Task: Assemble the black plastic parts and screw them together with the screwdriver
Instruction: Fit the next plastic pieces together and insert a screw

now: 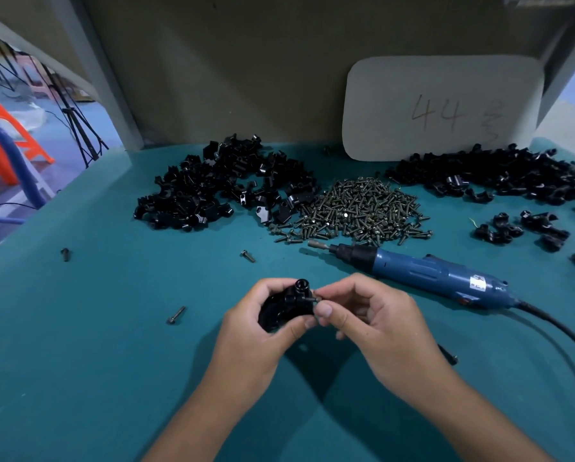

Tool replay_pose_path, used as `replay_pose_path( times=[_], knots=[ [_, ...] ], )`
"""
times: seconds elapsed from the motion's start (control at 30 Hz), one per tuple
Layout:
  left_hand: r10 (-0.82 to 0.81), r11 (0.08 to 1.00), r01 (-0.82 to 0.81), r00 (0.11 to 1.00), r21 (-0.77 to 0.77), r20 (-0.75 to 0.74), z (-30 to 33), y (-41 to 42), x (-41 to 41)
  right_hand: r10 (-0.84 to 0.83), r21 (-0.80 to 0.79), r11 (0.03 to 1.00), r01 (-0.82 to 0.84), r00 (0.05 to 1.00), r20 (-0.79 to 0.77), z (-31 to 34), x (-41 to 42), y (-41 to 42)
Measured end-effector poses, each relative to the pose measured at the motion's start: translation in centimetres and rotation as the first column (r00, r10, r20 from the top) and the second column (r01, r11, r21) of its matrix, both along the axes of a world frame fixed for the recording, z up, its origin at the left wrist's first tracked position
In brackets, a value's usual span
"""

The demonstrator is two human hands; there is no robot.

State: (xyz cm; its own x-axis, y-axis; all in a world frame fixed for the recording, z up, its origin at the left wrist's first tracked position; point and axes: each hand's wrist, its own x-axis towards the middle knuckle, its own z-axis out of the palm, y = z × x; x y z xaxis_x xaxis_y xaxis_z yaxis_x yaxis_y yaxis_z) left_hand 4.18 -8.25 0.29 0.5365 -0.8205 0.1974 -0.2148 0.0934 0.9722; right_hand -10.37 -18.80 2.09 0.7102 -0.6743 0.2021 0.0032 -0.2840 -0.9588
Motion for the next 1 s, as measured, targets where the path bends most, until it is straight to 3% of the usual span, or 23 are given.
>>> replay_pose_path(
  times=[0.47,0.8,1.0],
  knots=[
    [-0.067,0.997,0.065,0.997,0.043,0.041,0.1,0.4,-0.3,-0.117,-0.3,0.951,0.071,0.983,-0.14,0.1,-0.1,0.1],
    [-0.056,0.998,0.055,0.998,0.032,0.028,0.0,0.3,-0.1,-0.108,-0.396,0.918,0.021,0.974,-0.2,-0.3,-0.3,-0.2],
    [-0.053,0.998,0.052,0.998,0.041,0.016,-0.2,0.2,0.0,-0.076,-0.536,0.84,-0.082,0.961,-0.266,-0.6,-0.5,-0.8]
  ],
)
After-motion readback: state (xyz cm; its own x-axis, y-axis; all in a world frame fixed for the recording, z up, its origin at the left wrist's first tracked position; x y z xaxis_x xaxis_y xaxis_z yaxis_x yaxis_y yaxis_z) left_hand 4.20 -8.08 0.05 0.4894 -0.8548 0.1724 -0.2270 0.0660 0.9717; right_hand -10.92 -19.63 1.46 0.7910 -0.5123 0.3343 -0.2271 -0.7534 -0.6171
